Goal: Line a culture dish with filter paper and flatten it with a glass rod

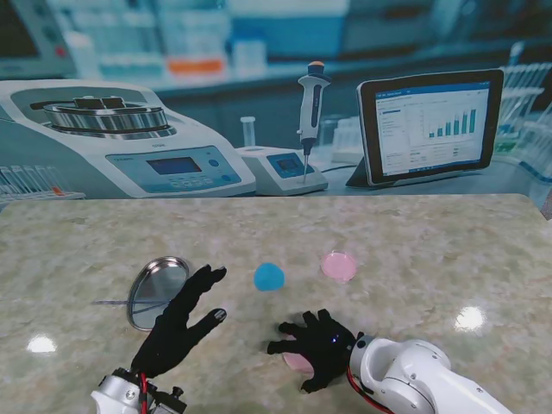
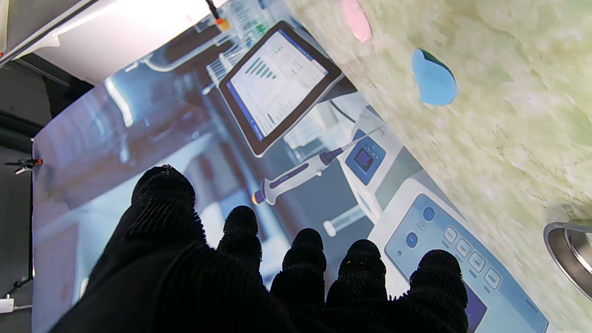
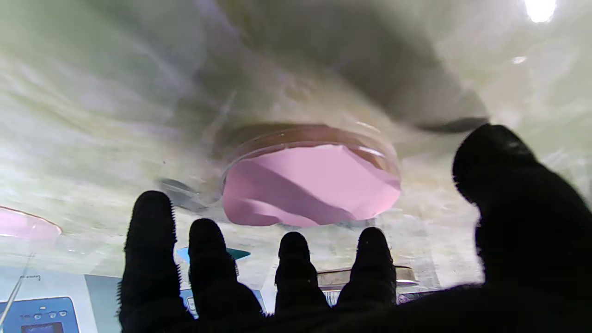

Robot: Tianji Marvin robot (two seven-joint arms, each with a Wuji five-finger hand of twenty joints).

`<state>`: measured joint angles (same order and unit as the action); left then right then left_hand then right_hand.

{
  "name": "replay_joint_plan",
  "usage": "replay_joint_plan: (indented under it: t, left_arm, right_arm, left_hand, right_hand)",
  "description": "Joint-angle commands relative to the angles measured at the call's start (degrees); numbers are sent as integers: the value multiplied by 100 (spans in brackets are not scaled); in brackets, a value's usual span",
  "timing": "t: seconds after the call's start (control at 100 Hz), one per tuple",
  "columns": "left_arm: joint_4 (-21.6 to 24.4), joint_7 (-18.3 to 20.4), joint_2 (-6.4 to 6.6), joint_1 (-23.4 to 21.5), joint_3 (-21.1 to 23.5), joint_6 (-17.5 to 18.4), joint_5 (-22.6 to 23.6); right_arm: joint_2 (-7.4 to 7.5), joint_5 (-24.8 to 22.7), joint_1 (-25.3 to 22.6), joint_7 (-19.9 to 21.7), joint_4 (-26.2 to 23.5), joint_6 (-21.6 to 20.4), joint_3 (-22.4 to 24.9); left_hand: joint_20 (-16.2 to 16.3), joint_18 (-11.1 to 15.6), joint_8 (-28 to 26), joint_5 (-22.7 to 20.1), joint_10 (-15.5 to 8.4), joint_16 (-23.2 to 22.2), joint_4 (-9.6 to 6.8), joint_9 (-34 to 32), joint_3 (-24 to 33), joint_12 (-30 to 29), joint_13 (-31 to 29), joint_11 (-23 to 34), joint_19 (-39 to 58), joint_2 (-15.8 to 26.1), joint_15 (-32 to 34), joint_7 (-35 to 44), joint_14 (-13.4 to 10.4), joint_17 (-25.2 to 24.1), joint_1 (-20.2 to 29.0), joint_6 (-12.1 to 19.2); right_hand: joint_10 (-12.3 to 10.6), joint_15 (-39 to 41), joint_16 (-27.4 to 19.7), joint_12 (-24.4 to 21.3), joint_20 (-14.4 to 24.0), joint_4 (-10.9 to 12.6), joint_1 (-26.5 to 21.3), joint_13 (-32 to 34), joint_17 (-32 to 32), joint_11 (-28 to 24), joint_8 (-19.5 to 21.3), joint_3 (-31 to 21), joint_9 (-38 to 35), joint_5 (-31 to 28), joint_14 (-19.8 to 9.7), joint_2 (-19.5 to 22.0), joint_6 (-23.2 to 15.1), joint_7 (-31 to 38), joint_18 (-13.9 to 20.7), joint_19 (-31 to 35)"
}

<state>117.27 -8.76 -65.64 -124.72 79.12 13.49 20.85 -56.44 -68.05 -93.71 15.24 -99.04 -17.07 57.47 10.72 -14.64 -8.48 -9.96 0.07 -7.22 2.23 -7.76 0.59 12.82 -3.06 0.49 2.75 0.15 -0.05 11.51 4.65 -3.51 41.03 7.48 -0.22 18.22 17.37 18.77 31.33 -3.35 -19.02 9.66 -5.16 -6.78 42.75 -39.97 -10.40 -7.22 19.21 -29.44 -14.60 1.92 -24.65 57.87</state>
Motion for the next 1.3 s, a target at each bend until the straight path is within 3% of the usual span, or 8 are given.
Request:
replay_joint_plan:
  t: [0.0, 0.14, 0.32, 0.42, 0.59, 0.93, 1.06, 1.29]
  left_arm:
    - [44, 24, 11, -40, 0, -15, 3]
    - [53, 33, 13, -35, -8, -23, 4]
    - [65, 46, 16, -27, -16, -29, 4]
    - [68, 47, 17, -28, -11, -30, 13]
    - [59, 67, 23, -11, -13, -45, 39]
    - [40, 193, 55, 58, -8, -85, 116]
    - [34, 311, 83, 92, 39, -91, 184]
    - [11, 537, 140, 181, 150, -106, 398]
  right_arm:
    - [0, 28, -69, 17, -70, 30, 22]
    - [-18, 89, -126, -12, -135, 44, 103]
    - [-45, 206, -217, -56, -252, 28, 267]
    - [-69, 393, -240, -140, -265, -97, 391]
    - [-136, 888, -145, -298, -210, -98, 467]
    - [-259, 1511, 695, -561, 390, 326, 102]
    - [-303, 1662, 1161, -656, 763, 486, -173]
    - [-414, 2032, 2048, -795, 1479, 868, -840]
  left_hand:
    - [-264, 141, -51, 78, -206, 77, -172, 116, -143, 2, 165, -56, -324, 172, -86, 78, -178, -14, 48, 166]
    - [-274, 127, -51, 80, -205, 90, -172, 116, -143, 0, 167, -55, -327, 168, -89, 77, -171, -16, 48, 167]
    - [-285, 131, -47, 80, -208, 107, -171, 116, -145, -4, 166, -56, -329, 174, -91, 70, -179, -16, 41, 170]
    - [-291, 140, -48, 77, -206, 108, -171, 115, -146, -3, 164, -54, -329, 176, -87, 72, -178, -13, 38, 166]
    - [-300, 143, -49, 77, -205, 100, -173, 114, -143, 3, 159, -51, -328, 175, -78, 75, -192, -12, 42, 160]
    - [-307, 152, -57, 68, -209, 92, -172, 113, -144, 10, 160, -49, -324, 175, -78, 90, -192, -9, 40, 166]
    - [-303, 151, -71, 31, -208, 81, -173, 109, -140, 24, 157, -40, -320, 172, -72, 122, -192, -8, 52, 169]
    - [-292, 150, -110, 36, -203, 60, -170, 112, -144, 61, 157, -27, -316, 169, -69, 190, -200, -10, 56, 173]
  right_hand:
    - [100, -269, -234, -5, -385, -171, 233, -299, 229, 285, -343, 161, 232, -28, 33, 87, 124, -260, -341, -288]
    - [118, -514, -561, -108, -1081, -202, 334, -488, 585, 611, -1013, 338, 269, -61, -16, 173, 199, -339, -489, -582]
    - [109, -534, -595, -112, -1256, -200, 426, -461, 657, 629, -1174, 354, 248, -69, -143, 281, 253, -355, -470, -587]
    - [-17, -336, -500, -41, -1335, -151, 467, -294, 549, 376, -1264, 179, 178, -69, -666, 390, 328, -297, 2, -420]
    - [-156, -239, -360, -155, -704, -32, 94, 33, 386, -627, -370, 228, 45, 29, -1236, 687, 665, -33, 620, -407]
    - [-56, 72, -168, -100, -406, 62, -155, 301, 249, -1767, 628, 110, -11, 177, -1255, 772, 1101, 661, 744, -284]
    - [-19, 213, -68, 44, -348, 61, -187, 385, 186, -2117, 586, -2, -17, 38, -1228, 722, 1116, 1007, 750, -199]
    - [18, 234, -52, 23, -346, 212, -427, 396, 191, -2174, 359, -364, 6, 43, -1224, 731, 1135, 1311, 751, -181]
